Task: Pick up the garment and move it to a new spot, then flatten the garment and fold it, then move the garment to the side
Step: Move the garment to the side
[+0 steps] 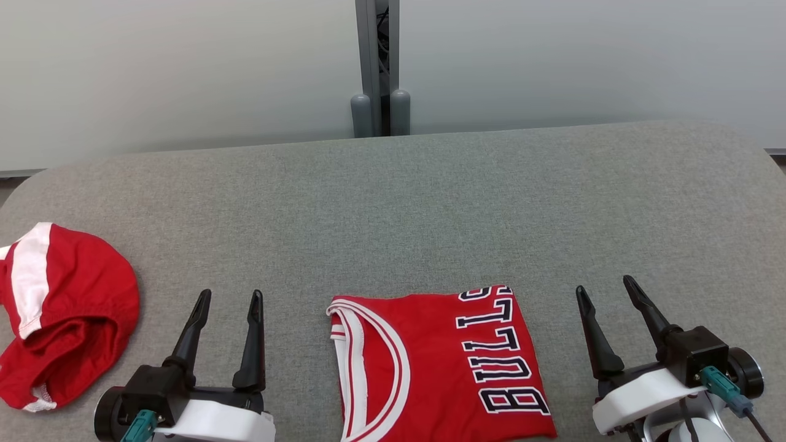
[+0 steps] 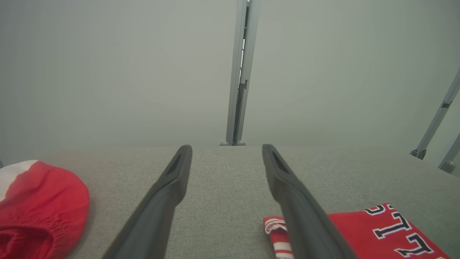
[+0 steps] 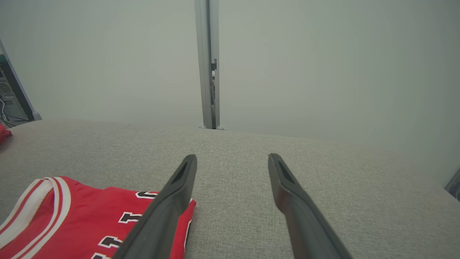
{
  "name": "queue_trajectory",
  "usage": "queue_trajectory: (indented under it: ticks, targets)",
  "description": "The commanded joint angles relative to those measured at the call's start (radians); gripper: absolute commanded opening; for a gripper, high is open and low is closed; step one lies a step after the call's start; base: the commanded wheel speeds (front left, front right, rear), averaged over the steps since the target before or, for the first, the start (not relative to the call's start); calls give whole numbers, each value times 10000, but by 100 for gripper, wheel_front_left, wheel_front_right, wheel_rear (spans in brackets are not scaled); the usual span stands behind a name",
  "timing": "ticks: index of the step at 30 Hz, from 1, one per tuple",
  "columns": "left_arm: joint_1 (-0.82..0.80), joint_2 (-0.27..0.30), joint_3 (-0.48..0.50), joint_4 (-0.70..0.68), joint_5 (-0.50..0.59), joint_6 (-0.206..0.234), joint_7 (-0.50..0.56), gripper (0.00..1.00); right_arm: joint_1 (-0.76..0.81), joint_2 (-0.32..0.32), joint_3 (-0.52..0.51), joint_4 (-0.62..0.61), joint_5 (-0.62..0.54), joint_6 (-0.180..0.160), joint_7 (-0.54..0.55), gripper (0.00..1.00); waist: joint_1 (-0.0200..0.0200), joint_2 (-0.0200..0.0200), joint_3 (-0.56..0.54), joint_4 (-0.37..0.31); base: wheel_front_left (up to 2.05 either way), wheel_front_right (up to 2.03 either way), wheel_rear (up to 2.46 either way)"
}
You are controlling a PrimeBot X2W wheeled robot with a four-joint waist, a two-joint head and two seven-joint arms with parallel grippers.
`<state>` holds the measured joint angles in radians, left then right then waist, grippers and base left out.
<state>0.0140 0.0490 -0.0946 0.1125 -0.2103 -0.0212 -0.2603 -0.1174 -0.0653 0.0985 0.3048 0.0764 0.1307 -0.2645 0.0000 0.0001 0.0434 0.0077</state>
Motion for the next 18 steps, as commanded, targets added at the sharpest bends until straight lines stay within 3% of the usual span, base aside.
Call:
queue_trajectory:
  ticks: [1,11,18]
  targets:
    - [-22,31,33,4,81,-52,-46,100,33,-5,-63,-30,-55,2,-20,100,0,-1,7,-2,0,0,0]
    - [-83,31,43,42,73,-73,-46,100,6,91,-71,256,243,2,-20,100,0,-1,58,6,0,0,0]
    - [-252,33,48,18,58,-73,-46,100,-199,49,587,773,1753,4,433,100,0,-1,251,55,0,0,0]
